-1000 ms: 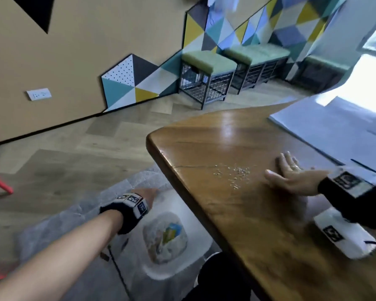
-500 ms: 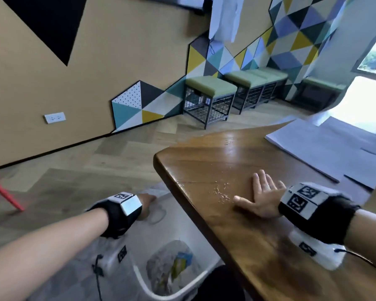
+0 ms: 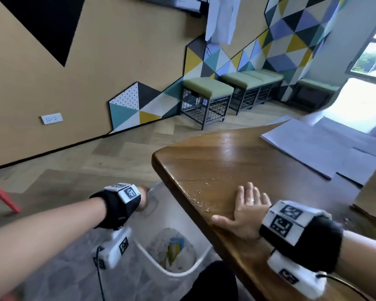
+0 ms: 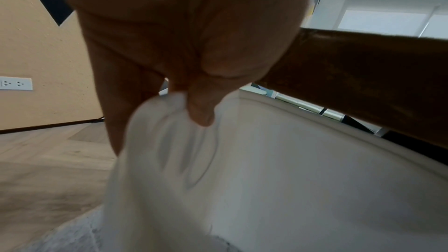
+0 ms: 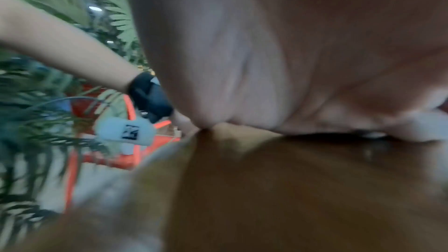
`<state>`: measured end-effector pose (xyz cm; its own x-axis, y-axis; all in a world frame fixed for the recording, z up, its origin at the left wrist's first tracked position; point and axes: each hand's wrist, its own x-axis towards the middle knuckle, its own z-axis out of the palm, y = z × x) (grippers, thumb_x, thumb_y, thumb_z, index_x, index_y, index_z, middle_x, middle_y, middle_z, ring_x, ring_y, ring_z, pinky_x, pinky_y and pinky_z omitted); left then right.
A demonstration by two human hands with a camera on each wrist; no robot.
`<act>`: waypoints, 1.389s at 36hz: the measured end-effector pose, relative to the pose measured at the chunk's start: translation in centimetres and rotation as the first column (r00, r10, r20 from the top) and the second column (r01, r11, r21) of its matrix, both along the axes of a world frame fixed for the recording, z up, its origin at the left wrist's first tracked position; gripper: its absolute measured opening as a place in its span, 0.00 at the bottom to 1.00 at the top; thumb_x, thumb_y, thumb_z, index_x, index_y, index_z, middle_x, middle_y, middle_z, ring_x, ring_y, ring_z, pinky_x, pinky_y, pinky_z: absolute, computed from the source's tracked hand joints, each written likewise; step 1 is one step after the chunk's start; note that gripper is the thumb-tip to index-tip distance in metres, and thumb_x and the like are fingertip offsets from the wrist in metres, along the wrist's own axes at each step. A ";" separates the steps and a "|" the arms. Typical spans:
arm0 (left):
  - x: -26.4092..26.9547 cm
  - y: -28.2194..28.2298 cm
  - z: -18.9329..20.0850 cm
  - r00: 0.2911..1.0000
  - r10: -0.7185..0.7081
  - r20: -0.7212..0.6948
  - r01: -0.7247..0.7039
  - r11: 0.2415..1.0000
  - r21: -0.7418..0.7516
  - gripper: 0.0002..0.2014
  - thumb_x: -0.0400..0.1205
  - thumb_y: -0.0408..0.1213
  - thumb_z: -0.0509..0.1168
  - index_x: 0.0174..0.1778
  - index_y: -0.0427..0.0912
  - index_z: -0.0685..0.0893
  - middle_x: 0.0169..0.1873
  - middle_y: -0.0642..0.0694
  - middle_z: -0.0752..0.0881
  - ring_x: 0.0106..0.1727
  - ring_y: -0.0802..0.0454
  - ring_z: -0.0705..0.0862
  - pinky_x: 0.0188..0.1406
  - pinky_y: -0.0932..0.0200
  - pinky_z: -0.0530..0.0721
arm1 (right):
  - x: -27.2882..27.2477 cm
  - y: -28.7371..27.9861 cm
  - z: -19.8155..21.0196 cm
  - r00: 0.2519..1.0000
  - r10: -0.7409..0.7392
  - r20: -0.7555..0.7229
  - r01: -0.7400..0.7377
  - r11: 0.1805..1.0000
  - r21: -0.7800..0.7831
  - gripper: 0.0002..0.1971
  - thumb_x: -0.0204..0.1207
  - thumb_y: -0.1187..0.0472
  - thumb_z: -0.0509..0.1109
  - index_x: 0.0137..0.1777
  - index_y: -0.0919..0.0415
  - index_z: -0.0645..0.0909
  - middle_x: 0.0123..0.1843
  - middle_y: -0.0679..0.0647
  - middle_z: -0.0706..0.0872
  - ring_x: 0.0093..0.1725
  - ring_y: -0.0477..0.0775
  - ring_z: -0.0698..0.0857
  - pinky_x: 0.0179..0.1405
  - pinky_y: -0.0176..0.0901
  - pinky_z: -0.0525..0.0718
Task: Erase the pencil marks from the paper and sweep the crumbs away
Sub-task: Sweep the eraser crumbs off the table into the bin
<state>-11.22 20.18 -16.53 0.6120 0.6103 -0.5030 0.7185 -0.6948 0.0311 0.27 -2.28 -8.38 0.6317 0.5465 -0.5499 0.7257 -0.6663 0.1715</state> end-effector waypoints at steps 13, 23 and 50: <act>-1.5 -0.8 2.4 0.997 -0.056 -0.058 0.056 0.998 -0.003 0.20 0.83 0.35 0.59 0.72 0.42 0.75 0.70 0.43 0.79 0.70 0.48 0.78 0.59 0.61 0.75 | -8.0 2.0 -0.2 0.839 0.538 -0.085 -0.498 0.821 0.280 0.35 0.84 0.52 0.55 0.83 0.65 0.43 0.86 0.61 0.44 0.85 0.55 0.45 0.81 0.52 0.44; -2.2 -2.5 4.6 0.970 -0.156 -0.189 0.159 0.987 0.001 0.21 0.86 0.29 0.54 0.76 0.40 0.70 0.73 0.41 0.76 0.73 0.46 0.76 0.15 0.68 0.69 | -5.9 5.6 2.7 0.918 0.390 -0.075 -0.335 0.861 0.383 0.22 0.77 0.69 0.61 0.71 0.55 0.77 0.65 0.60 0.77 0.65 0.63 0.78 0.63 0.51 0.79; -1.7 -0.7 4.6 0.976 -0.137 -0.170 0.137 0.990 -0.013 0.23 0.85 0.33 0.54 0.79 0.45 0.65 0.72 0.44 0.76 0.71 0.49 0.77 0.40 0.66 0.70 | 0.3 4.2 1.2 0.839 0.516 -0.173 -0.504 0.856 0.112 0.45 0.77 0.31 0.43 0.79 0.58 0.25 0.80 0.52 0.23 0.78 0.46 0.26 0.79 0.54 0.28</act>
